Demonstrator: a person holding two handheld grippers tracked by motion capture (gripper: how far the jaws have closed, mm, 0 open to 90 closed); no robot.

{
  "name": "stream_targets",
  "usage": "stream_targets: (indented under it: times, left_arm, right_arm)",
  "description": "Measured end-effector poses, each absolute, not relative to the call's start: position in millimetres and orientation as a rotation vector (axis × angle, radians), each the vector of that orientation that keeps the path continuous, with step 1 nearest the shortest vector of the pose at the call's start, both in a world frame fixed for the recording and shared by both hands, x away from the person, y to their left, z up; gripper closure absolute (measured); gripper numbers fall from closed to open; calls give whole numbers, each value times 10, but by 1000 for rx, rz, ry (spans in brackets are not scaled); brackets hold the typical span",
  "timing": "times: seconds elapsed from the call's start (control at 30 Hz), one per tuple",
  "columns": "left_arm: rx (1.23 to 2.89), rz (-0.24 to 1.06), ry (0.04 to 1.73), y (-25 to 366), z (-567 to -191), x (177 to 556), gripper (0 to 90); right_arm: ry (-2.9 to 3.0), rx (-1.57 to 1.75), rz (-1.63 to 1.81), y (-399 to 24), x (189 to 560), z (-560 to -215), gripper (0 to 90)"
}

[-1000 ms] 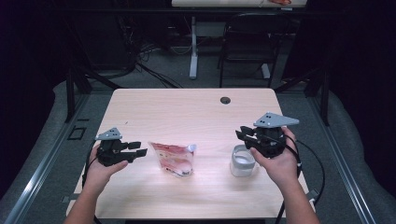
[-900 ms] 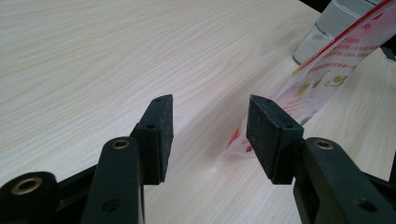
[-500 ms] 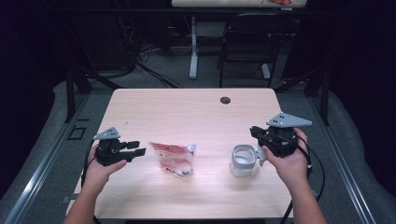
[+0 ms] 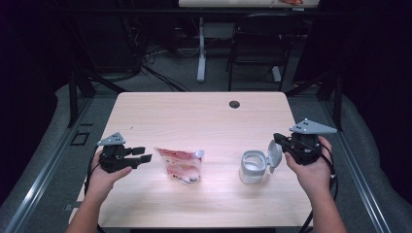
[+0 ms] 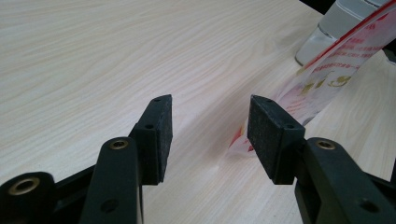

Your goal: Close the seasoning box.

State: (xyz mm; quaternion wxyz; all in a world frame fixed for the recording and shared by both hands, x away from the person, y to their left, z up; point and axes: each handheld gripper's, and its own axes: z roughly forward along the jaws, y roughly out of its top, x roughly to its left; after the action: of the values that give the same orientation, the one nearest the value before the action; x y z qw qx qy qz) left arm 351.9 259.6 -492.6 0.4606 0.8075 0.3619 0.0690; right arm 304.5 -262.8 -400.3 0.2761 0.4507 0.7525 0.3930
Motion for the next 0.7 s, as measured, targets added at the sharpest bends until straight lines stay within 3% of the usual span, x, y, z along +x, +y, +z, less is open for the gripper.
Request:
stream_targets:
  times: [0.7]
  left_arm:
    - [1995,179,903,2611,-4932,3520,502]
  right_arm:
    - [1971,1337,1024,-2930,3009,-4241,900]
